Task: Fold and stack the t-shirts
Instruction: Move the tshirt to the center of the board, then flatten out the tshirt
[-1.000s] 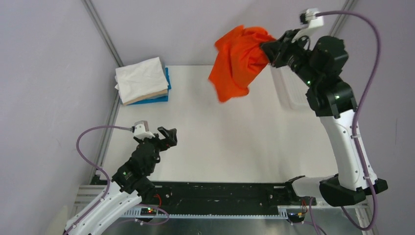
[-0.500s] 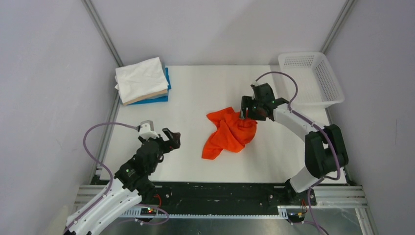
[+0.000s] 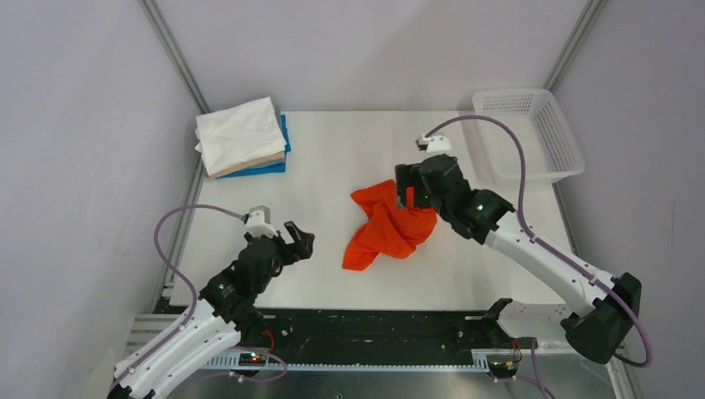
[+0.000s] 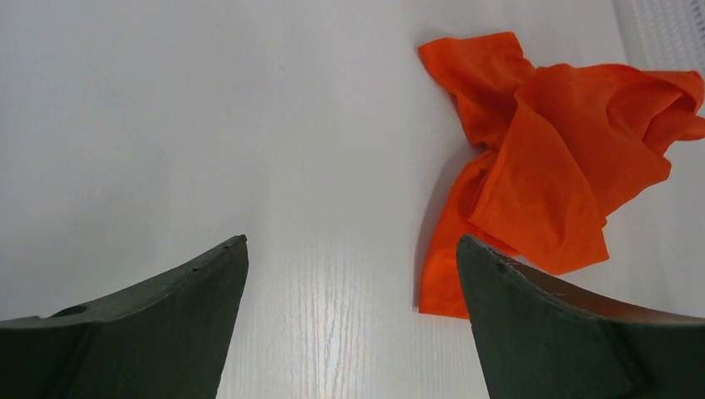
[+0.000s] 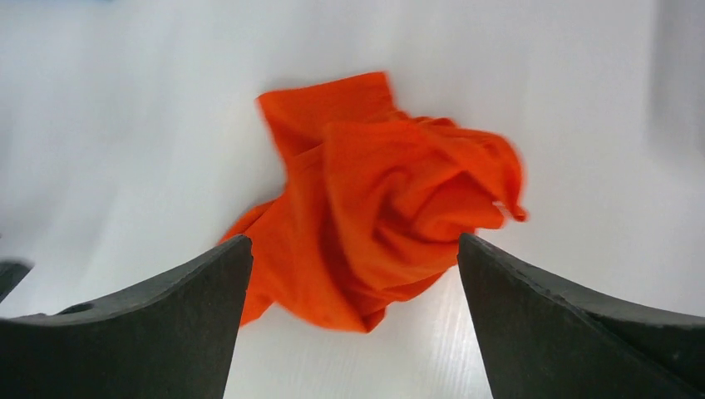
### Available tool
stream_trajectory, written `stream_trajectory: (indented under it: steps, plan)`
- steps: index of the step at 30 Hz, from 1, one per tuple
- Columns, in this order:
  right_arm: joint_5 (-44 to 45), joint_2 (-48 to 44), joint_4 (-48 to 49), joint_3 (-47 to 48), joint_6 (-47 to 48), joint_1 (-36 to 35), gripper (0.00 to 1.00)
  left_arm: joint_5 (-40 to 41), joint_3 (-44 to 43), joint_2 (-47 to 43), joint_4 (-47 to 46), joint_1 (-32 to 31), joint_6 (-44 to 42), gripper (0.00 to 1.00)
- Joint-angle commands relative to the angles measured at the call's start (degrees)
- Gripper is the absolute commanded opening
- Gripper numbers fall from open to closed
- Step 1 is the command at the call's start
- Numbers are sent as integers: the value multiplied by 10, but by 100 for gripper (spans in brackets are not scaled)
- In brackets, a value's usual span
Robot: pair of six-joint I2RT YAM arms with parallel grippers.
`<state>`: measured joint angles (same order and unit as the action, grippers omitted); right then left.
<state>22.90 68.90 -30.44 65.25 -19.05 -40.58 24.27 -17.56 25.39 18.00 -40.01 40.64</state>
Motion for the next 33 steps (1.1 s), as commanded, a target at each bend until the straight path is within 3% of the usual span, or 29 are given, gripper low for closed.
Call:
stream_trajectory:
  steps: [1, 6, 14, 18, 21, 23, 27, 33]
  plan:
    - [-75, 28, -7, -16, 43, -53, 95, -37, -1, 23, -7, -2, 14, 98]
    - [-96, 117, 3, -17, 22, -91, 85, -55, -1, 56, -11, -2, 22, 98]
    - [-69, 226, 23, -17, 6, -86, 70, -80, 8, 109, -44, -3, 31, 98]
    - [-73, 255, 32, -17, 1, -78, 47, -96, 8, 138, -66, -6, 30, 98]
    - [-75, 255, 30, -17, -11, -77, 13, -110, 9, 160, -90, -6, 26, 98]
    - [-66, 237, 21, -17, -21, -81, 1, -127, 10, 174, -115, -8, 21, 98]
    - [-35, 161, -5, -28, -44, -91, 0, -157, 5, 225, -172, -18, 19, 98]
    - [-52, 20, -2, -112, -90, -61, 0, -126, -65, 353, -194, -67, 6, 98]
